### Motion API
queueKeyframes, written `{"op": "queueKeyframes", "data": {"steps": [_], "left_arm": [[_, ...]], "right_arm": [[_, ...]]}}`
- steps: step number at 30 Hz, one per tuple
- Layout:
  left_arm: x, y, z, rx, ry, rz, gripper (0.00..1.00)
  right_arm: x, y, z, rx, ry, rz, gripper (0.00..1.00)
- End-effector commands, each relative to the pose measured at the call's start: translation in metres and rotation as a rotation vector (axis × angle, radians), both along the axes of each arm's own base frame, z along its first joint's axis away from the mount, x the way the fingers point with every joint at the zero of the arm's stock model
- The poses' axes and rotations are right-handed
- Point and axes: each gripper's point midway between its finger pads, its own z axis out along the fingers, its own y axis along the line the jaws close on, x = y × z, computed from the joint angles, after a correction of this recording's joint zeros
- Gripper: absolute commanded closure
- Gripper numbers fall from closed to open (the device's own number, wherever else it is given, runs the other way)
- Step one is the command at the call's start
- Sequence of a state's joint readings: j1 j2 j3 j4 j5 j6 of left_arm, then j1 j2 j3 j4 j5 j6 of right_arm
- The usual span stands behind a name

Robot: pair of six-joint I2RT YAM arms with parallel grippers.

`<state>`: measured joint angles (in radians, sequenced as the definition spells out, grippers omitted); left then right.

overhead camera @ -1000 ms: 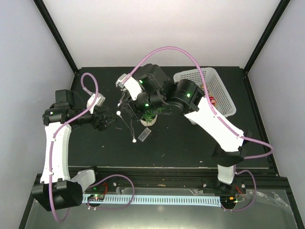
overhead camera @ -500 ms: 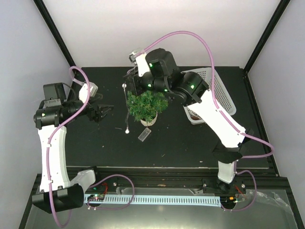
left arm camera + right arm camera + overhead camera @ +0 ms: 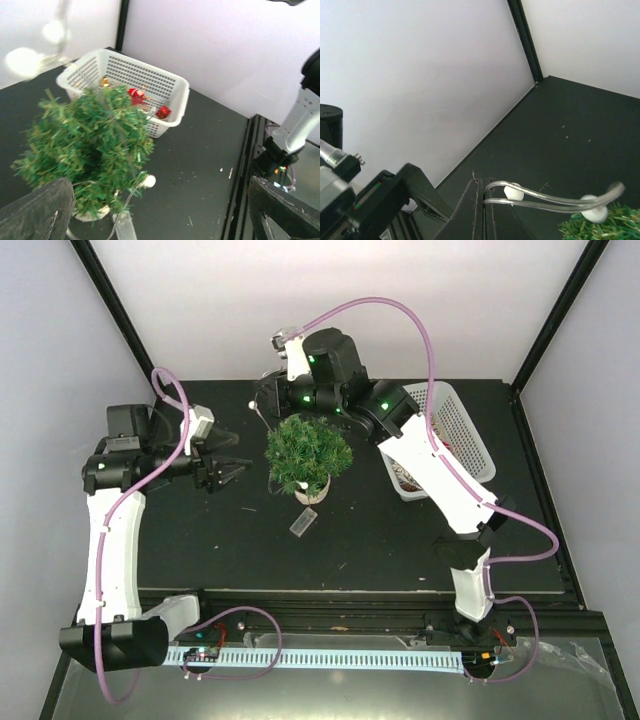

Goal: Decorate the small christmas tree

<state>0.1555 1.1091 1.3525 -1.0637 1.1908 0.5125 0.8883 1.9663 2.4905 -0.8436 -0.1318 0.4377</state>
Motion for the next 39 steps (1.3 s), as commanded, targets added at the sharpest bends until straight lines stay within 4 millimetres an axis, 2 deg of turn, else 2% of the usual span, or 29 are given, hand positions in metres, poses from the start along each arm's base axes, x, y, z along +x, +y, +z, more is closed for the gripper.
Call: {"op": "queueKeyframes", "data": {"steps": [1,5,10,15,20,28,33,39], "left_arm": [[-0.004,-0.023,0.007,-0.02,-0.031,-0.084,0.05],[0.0,-0.042,-0.004,0.019,-0.029,-0.084,0.04],[0.018,-0.051,-0.018,0.046,-0.024,-0.027,0.03],[0.031,-0.055,-0.023,0.056,-0.03,-0.005,0.02],[0.066,-0.046,-0.037,0.132,-0.04,0.137,0.02],[0.105,-0.024,-0.046,0.251,-0.129,0.294,0.03],[0.127,-0.025,-0.049,0.289,-0.155,0.286,0.03],[0.165,-0.023,-0.057,0.322,-0.157,0.311,0.04]], "right_arm": [[-0.01,0.007,0.026,0.099,-0.009,0.062,0.99],[-0.014,0.011,0.028,0.125,0.012,0.094,0.99],[-0.025,0.017,0.039,0.177,0.022,0.161,0.99],[-0.032,0.019,0.052,0.219,0.007,0.201,0.99],[-0.035,0.023,0.055,0.236,0.009,0.229,0.99],[-0.01,0.008,0.047,0.214,0.001,0.13,0.99],[0.009,0.0,0.051,0.245,0.003,0.091,0.99],[0.031,-0.007,0.052,0.28,0.014,0.062,0.99]]}}
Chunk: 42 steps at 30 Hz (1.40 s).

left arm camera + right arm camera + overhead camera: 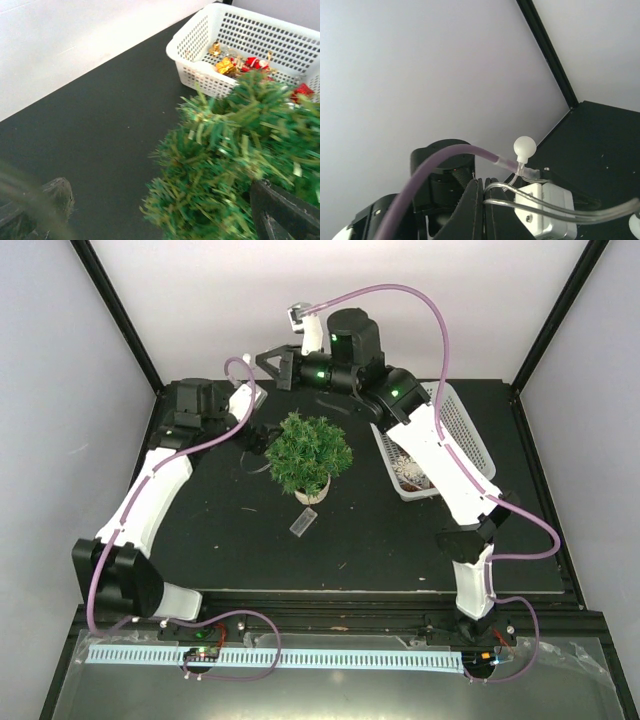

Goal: Decorate the small christmas tree

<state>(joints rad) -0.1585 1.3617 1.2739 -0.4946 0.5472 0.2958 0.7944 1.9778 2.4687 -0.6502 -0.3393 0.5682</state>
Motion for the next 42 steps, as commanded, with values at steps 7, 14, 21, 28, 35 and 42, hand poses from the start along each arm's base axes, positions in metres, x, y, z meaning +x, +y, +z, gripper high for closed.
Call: {"op": "queueKeyframes", "data": {"steps": [7,14,21,28,35,42], "left_arm": [[0.057,0.007,0.026,0.041,-0.116,0.047,0.03],[0.072,0.0,0.032,0.017,-0.113,0.019,0.03],[0.056,-0.014,0.025,-0.036,-0.091,-0.078,0.03],[0.06,-0.014,0.026,-0.059,-0.089,-0.075,0.03],[0.071,-0.014,0.025,-0.065,-0.075,-0.066,0.03],[0.074,-0.015,0.026,-0.076,-0.078,-0.07,0.03]], "right_arm": [[0.028,-0.018,0.019,0.074,-0.024,-0.065,0.99],[0.041,-0.031,0.022,0.085,-0.028,-0.091,0.99],[0.047,-0.036,0.016,0.078,-0.025,-0.098,0.99],[0.071,-0.053,0.014,0.097,-0.009,-0.169,0.99],[0.1,-0.078,0.01,0.117,0.011,-0.255,0.99],[0.118,-0.09,0.017,0.183,0.027,-0.264,0.99]]}}
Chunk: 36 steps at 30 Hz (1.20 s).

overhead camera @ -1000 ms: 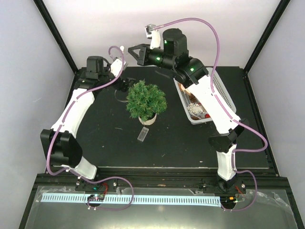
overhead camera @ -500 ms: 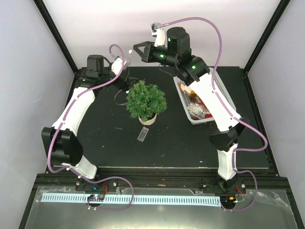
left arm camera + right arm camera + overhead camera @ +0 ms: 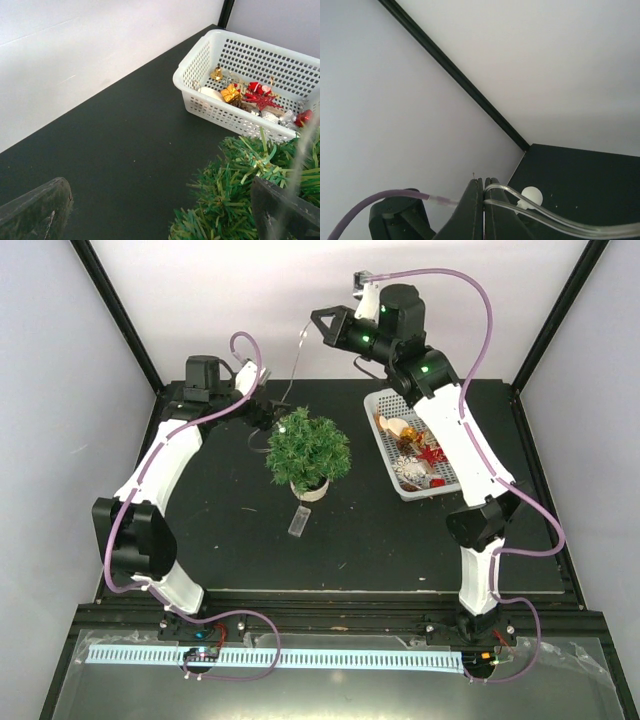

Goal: Decorate the small christmas tree

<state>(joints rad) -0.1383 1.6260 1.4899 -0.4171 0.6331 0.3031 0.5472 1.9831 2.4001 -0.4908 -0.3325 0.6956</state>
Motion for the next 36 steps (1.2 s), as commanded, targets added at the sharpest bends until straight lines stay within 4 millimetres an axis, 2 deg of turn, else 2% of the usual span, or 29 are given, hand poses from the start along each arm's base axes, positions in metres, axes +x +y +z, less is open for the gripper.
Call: {"op": "queueKeyframes", "data": {"steps": [1,12,19,27,36], "left_arm": [[0.004,-0.002,0.025,-0.037,-0.055,-0.02,0.02],[0.0,0.012,0.032,-0.053,-0.081,0.016,0.03],[-0.016,0.014,0.037,-0.082,-0.083,-0.014,0.02],[-0.026,0.017,0.036,-0.101,-0.073,-0.028,0.02],[-0.03,0.02,0.037,-0.118,-0.057,-0.028,0.02]], "right_arm": [[0.009,0.0,0.013,0.064,-0.023,0.008,0.99],[0.018,0.01,0.004,0.118,0.015,0.031,0.99],[0.036,0.002,-0.001,0.17,0.047,-0.003,0.99],[0.053,-0.017,0.0,0.215,0.062,-0.065,0.99],[0.078,-0.055,-0.021,0.173,0.103,-0.166,0.99]]}}
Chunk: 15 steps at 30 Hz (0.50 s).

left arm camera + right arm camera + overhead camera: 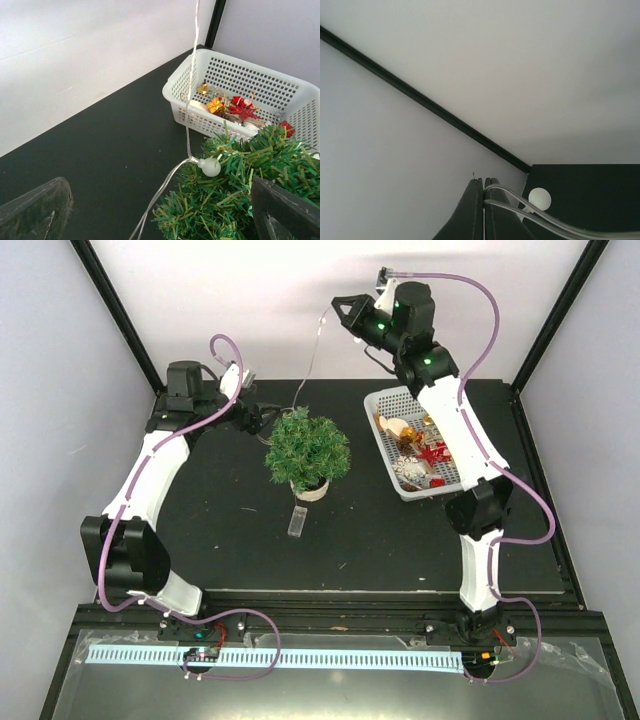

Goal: Decorate the small christmas tree

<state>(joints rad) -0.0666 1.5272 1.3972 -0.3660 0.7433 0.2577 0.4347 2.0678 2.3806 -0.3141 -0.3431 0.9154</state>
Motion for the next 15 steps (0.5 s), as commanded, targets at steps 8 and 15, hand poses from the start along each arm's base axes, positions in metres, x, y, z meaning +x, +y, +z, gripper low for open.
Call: {"op": "queueKeyframes", "data": {"steps": [8,15], "left_arm": [[-0.015,-0.001,0.015,-0.038,-0.022,-0.039,0.02],[-0.018,-0.001,0.009,-0.044,-0.005,-0.044,0.02]], "right_arm": [[0.021,-0.044,-0.023,-0.046,0.038,-0.109,0.99],[0.012,-0.064,-0.022,-0.065,0.03,-0.146,0.99]]}}
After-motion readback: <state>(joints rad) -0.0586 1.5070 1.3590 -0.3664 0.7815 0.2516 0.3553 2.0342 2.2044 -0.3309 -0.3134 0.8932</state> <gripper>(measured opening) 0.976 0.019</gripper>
